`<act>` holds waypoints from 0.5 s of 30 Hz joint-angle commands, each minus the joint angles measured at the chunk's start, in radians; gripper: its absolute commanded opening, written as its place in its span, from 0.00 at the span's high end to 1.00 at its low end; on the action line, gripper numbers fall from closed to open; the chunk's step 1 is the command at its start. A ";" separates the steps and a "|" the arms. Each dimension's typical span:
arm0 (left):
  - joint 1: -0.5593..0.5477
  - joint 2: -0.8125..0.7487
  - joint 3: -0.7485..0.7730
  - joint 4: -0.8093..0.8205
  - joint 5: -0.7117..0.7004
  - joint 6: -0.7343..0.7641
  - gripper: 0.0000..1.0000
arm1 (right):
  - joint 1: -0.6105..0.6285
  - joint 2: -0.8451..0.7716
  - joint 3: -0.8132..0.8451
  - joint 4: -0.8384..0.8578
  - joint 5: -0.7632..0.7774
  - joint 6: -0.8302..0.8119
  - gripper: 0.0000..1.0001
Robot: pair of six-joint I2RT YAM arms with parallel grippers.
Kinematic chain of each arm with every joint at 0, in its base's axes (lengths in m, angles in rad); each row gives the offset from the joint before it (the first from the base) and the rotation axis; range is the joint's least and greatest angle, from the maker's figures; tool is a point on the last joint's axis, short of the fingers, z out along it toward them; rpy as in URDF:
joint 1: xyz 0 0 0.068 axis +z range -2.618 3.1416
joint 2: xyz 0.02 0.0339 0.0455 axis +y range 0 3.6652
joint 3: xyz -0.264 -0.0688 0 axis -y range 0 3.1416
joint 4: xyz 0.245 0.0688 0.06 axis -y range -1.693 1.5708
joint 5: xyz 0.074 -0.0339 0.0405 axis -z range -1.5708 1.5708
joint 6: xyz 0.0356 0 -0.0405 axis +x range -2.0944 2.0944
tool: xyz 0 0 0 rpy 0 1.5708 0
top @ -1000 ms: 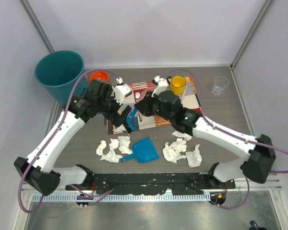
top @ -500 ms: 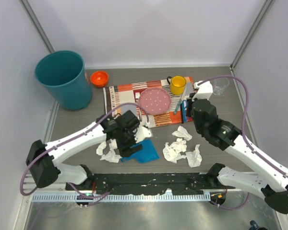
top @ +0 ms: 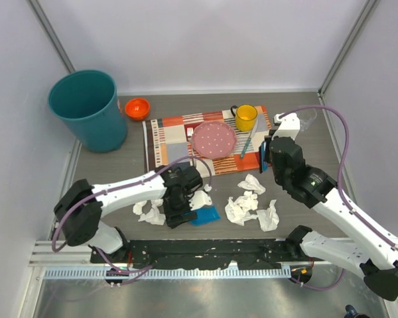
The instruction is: Sweep away the paper scraps from the table
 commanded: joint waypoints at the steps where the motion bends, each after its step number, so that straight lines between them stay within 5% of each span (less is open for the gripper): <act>1: -0.055 0.093 0.009 0.027 -0.074 -0.034 0.35 | -0.006 0.006 0.043 0.007 0.017 -0.009 0.99; 5: -0.062 0.162 0.011 0.050 -0.225 -0.087 0.34 | -0.008 -0.012 0.042 0.005 0.017 -0.012 0.99; 10: -0.098 0.179 0.041 0.067 -0.231 -0.134 0.36 | -0.011 -0.038 0.034 0.000 0.036 -0.015 0.99; 15: -0.105 0.231 0.064 0.062 -0.195 -0.142 0.55 | -0.014 -0.042 0.023 0.000 0.056 -0.022 0.99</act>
